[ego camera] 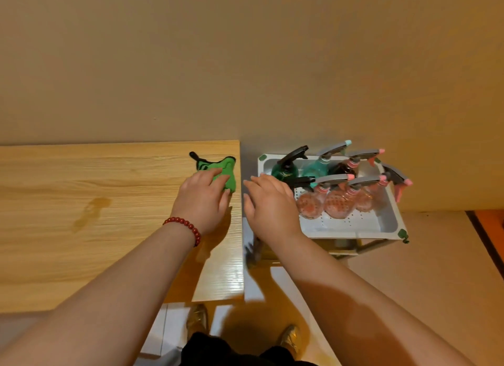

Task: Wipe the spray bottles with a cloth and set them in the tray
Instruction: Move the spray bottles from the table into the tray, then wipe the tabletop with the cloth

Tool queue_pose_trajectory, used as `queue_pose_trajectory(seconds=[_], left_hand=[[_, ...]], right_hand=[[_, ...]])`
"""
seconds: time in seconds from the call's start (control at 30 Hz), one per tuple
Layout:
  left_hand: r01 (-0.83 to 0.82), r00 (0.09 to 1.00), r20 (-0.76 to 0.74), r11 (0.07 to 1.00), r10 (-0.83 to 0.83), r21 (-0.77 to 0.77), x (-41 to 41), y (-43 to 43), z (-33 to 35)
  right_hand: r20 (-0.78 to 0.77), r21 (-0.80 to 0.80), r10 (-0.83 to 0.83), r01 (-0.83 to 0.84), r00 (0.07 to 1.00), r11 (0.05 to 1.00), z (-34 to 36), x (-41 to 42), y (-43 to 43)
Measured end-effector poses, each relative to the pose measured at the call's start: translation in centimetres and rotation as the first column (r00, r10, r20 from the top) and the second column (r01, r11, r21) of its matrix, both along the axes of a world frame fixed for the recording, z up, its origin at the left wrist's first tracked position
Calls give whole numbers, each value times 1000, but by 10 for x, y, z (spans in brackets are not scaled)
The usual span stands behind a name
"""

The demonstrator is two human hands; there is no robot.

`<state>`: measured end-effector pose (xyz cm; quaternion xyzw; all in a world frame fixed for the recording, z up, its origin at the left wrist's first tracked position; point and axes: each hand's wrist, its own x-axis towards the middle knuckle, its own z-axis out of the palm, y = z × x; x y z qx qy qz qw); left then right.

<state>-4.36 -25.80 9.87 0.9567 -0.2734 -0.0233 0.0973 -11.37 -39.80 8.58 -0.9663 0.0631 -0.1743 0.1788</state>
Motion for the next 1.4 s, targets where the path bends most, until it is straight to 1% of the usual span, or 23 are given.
queue_pose_trajectory(seconds=[0.13,0.23,0.4,0.53,0.63,0.77,0.9,1.03,1.2,1.4], left_hand=[[2,1000,-22,1000,-2,-3,18,51,1],[9,999,-37,1000,-10,-23,33,90,3],[6,999,-54,1000,-6,9,51,150,5],[-31,996,-79,999,32,5,53,188,0],[-79,992,-103,997,78,-9,47,212,-3],[-134,982,-133,991,134,5,33,238,-12],[-157,973,-171,987,158,15,17,253,-22],[-176,970,-172,984,174,4,5,266,-28],[-188,970,-153,982,191,36,6,292,-33],[-223,958,-174,973,229,57,34,310,-37]], right_hand=[[-44,7,-7,8,999,1000,1,21,50],[-38,8,-23,23,999,1000,1,34,84],[-63,42,-46,49,997,998,3,52,135],[-190,79,-10,25,982,997,0,51,171],[-253,91,12,11,967,996,-6,42,189],[-404,61,65,-44,913,997,-13,33,196],[-482,41,101,-92,870,995,-19,26,204],[-532,9,90,-100,842,995,-23,16,210],[-565,-69,-13,-32,825,997,-19,29,202],[-573,-204,-146,32,806,978,-11,81,182]])
